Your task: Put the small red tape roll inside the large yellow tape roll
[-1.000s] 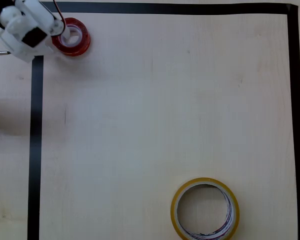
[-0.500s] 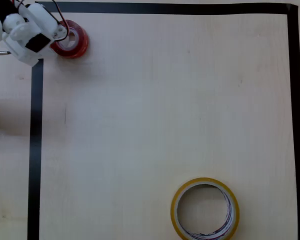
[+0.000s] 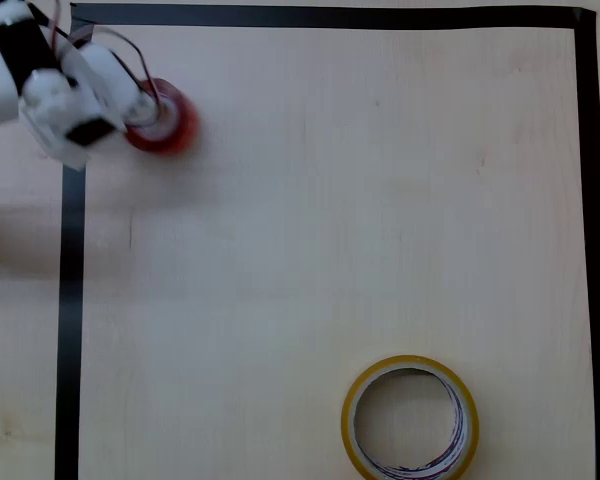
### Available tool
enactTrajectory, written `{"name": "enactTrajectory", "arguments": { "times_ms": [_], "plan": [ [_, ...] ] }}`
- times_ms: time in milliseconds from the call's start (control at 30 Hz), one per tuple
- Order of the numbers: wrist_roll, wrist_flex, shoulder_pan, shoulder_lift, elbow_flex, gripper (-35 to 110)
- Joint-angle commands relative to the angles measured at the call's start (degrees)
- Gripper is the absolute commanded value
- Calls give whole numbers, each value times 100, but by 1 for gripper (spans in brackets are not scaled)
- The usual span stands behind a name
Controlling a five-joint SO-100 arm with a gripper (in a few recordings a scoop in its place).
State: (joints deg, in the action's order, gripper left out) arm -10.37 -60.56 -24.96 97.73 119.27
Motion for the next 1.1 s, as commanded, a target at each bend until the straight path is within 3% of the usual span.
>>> {"name": "enactTrajectory", "arguments": {
  "times_ms": [0,233,467,500,967,1067],
  "plan": [
    [-519,-132,1274,185,-1644,0],
    [-765,-35,2971,-1846,-5361,0],
    [-712,-2118,3911,-6003,-12445,0],
    [-712,-2250,3946,-6284,-12876,0],
    [-729,-2531,4122,-6073,-13052,0],
    [-712,-2004,4245,-6038,-13052,0]
  ]
}}
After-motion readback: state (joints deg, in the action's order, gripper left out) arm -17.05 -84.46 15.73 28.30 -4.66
